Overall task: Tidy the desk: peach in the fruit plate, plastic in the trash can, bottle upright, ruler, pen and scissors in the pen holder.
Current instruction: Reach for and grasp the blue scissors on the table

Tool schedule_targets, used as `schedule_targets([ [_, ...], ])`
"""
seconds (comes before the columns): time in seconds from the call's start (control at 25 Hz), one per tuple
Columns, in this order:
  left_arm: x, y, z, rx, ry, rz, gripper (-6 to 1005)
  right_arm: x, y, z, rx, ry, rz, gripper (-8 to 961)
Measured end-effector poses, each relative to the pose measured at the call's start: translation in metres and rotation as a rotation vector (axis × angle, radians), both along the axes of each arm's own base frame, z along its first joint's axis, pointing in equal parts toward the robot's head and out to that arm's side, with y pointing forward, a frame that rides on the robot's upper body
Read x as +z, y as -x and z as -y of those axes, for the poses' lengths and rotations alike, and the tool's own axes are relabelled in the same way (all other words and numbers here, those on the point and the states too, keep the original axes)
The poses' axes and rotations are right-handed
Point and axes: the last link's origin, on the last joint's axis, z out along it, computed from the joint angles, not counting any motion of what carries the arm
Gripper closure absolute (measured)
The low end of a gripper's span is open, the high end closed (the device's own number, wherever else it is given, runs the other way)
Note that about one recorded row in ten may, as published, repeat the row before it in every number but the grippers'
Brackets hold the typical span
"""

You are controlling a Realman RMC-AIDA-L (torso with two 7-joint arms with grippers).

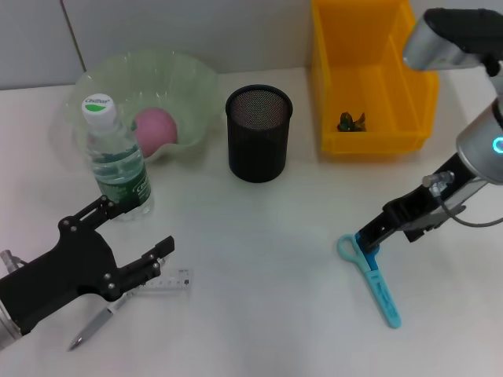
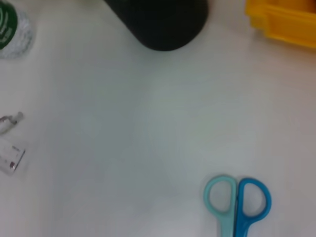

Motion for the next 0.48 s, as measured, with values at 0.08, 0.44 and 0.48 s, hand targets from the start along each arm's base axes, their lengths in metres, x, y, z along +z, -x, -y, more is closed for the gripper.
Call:
schedule_targets([
  [0.08, 0.000, 0.000, 0.000, 0.000, 0.000, 0.000, 213, -0.002, 0.000, -0.001, -0.004, 0.009, 0.007, 133],
  [0.44, 0.001, 0.001, 0.000, 0.002, 0.000, -0.001, 213, -0.006, -0.010, -0.002, -0.023, 0.016, 0.056, 139],
  [0.48, 0.001, 0.001, 0.000, 0.002, 0.000, -0.001, 213, -0.009, -0.011, -0.002, -0.027, 0.023, 0.058, 140],
])
